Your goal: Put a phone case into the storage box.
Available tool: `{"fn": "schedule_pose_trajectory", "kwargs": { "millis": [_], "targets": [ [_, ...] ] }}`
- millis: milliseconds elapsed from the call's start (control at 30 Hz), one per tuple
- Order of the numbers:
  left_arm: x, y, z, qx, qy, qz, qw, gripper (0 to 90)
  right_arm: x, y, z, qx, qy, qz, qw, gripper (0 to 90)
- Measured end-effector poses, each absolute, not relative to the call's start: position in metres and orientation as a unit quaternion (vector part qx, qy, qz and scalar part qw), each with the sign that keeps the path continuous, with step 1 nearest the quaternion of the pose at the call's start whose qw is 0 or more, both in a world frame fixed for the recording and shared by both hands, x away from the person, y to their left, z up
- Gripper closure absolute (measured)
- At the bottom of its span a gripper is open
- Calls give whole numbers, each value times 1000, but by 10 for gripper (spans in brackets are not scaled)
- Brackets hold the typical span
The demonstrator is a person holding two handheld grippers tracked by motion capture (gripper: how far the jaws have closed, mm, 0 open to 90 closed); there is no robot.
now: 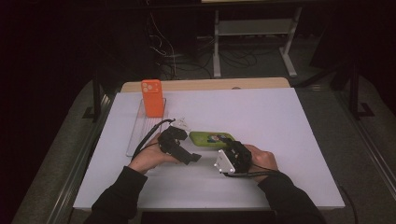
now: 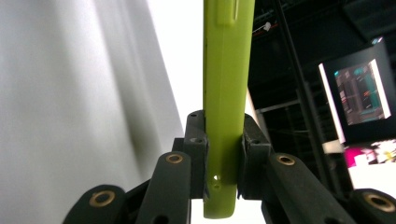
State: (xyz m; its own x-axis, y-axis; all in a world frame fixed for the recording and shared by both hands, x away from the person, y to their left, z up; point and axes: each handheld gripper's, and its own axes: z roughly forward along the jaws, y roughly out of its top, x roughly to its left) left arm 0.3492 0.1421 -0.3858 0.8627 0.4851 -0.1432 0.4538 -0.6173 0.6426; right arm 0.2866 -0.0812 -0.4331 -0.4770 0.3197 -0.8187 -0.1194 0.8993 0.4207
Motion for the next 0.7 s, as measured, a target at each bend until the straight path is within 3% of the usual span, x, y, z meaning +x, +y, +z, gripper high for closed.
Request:
{"fn": "schedule_pose_trajectory", "kwargs": {
  "millis": [433,700],
  "targets": [
    [351,144,-382,901,250,33,354,0,302,-101,-418,184,843,309,400,754],
    [351,144,-382,900,256,31,351,0,310,-111,-414,267,833,371,311,754]
  ]
}}
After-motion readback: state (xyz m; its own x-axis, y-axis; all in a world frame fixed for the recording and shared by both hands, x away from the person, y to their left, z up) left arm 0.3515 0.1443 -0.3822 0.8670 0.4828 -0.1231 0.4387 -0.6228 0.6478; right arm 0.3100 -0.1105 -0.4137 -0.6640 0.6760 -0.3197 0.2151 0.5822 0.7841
